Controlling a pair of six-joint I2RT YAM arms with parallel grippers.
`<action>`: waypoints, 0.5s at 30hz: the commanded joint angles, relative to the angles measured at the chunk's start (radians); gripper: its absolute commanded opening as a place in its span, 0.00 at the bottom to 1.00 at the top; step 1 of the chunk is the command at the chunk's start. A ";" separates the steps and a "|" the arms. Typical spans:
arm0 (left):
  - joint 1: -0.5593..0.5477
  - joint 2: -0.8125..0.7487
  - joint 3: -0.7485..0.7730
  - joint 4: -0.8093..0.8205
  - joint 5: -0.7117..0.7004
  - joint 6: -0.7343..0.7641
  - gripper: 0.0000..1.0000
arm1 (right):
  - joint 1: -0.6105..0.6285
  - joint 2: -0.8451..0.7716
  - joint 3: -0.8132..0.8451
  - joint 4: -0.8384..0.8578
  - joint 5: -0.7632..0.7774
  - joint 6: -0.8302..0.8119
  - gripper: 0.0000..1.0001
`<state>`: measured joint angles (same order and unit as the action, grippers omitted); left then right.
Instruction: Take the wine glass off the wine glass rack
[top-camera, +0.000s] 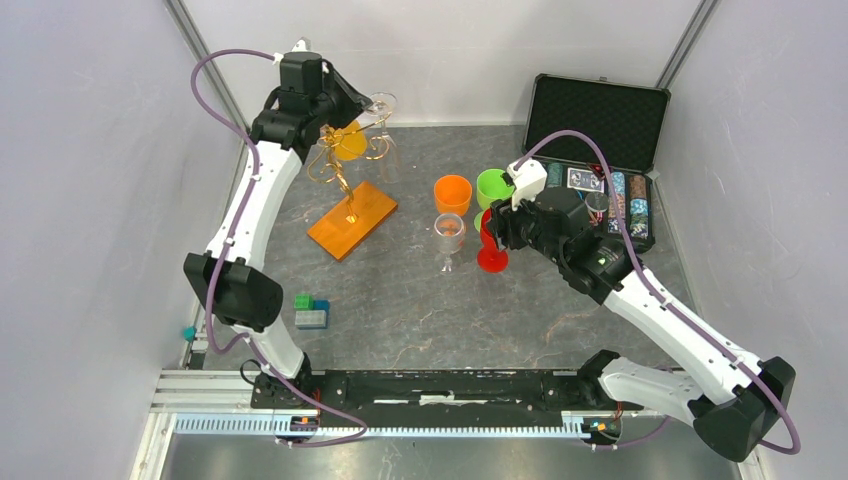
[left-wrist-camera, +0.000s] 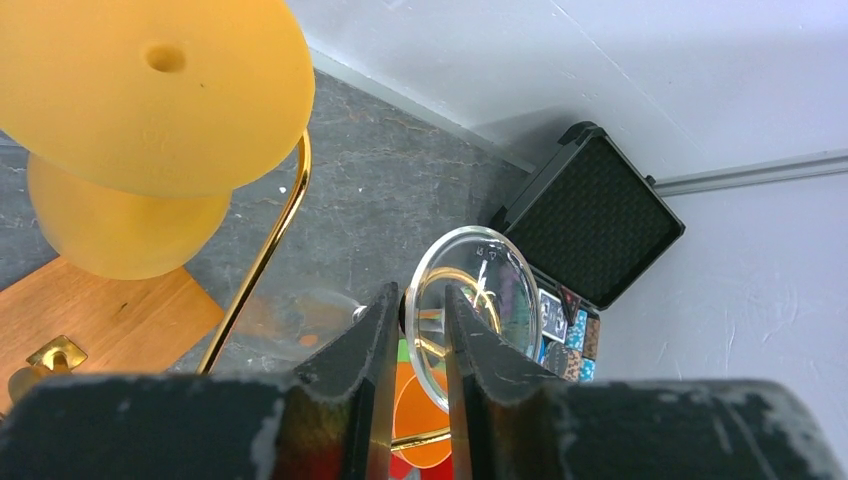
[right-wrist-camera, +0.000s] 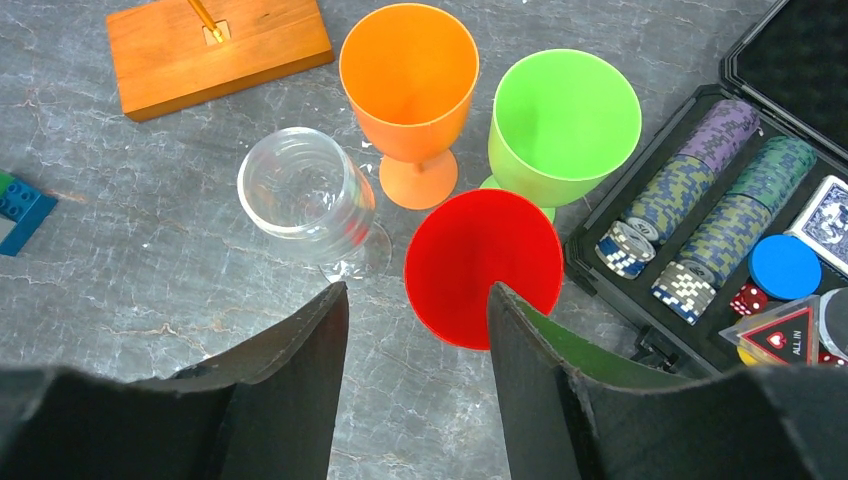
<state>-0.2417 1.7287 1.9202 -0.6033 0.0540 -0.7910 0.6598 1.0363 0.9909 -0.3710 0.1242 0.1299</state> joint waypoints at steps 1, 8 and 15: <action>0.004 -0.057 -0.001 -0.026 0.020 0.045 0.27 | -0.002 -0.018 -0.011 0.041 -0.006 0.011 0.58; 0.004 -0.073 -0.002 -0.032 0.031 0.048 0.26 | -0.002 -0.018 -0.017 0.048 -0.006 0.012 0.58; 0.004 -0.097 -0.003 -0.032 0.026 0.047 0.26 | -0.002 -0.017 -0.021 0.051 -0.004 0.014 0.58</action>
<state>-0.2417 1.6920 1.9167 -0.6441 0.0635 -0.7788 0.6598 1.0363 0.9833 -0.3588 0.1242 0.1341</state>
